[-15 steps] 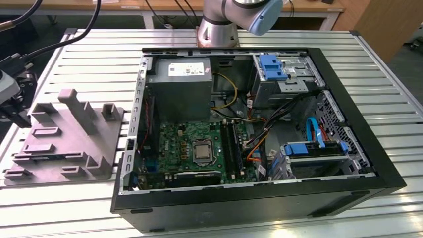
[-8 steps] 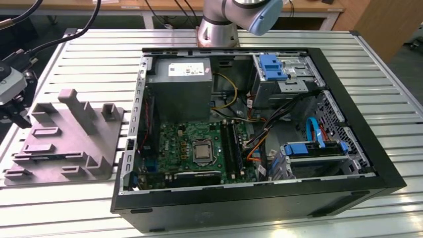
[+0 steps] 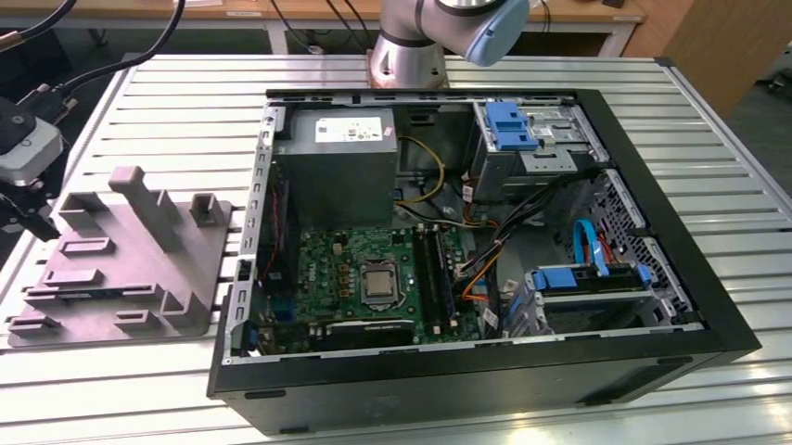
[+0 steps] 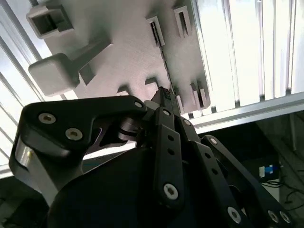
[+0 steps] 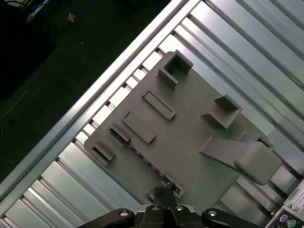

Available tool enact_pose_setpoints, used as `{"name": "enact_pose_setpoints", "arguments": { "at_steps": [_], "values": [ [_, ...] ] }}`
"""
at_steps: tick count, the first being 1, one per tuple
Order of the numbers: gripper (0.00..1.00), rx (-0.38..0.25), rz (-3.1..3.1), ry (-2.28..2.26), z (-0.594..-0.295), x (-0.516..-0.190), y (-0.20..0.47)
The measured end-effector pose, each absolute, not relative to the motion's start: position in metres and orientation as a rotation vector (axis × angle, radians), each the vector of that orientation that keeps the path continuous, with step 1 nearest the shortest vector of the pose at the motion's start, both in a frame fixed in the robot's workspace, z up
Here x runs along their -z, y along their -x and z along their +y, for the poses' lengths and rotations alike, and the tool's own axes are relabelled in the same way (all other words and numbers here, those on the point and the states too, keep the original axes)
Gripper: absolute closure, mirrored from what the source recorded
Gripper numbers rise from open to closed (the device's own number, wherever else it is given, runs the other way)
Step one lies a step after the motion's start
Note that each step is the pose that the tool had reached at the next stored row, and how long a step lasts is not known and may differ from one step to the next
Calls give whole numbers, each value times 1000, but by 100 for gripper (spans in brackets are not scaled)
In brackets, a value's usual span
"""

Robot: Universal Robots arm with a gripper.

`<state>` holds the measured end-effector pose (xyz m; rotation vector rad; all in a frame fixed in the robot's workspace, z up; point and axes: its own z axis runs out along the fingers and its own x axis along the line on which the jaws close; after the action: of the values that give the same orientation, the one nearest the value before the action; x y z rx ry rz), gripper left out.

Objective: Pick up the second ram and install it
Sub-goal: 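Pick up the second ram and move it above second insertion slot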

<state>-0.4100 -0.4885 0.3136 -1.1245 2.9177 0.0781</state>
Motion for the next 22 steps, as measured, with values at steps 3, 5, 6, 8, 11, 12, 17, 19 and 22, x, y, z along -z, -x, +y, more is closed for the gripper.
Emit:
{"name": "enact_pose_setpoints", "arguments": {
  "at_steps": [3,5,6,8,11,12,17,19,22],
  "values": [
    [90,-79,2887,1203,-489,-313,410],
    [90,-79,2866,1255,-489,-312,410],
    [90,-79,2854,1284,-489,-312,410],
    [90,-80,2831,1335,-489,-312,410],
    [90,-80,2796,1412,-489,-311,410],
    [90,-80,2782,1438,-489,-311,410],
    [90,-81,2717,1564,-489,-310,410],
    [90,-81,2689,1613,-489,-309,410],
    [90,-81,2644,1688,-489,-308,410]
  ]
}}
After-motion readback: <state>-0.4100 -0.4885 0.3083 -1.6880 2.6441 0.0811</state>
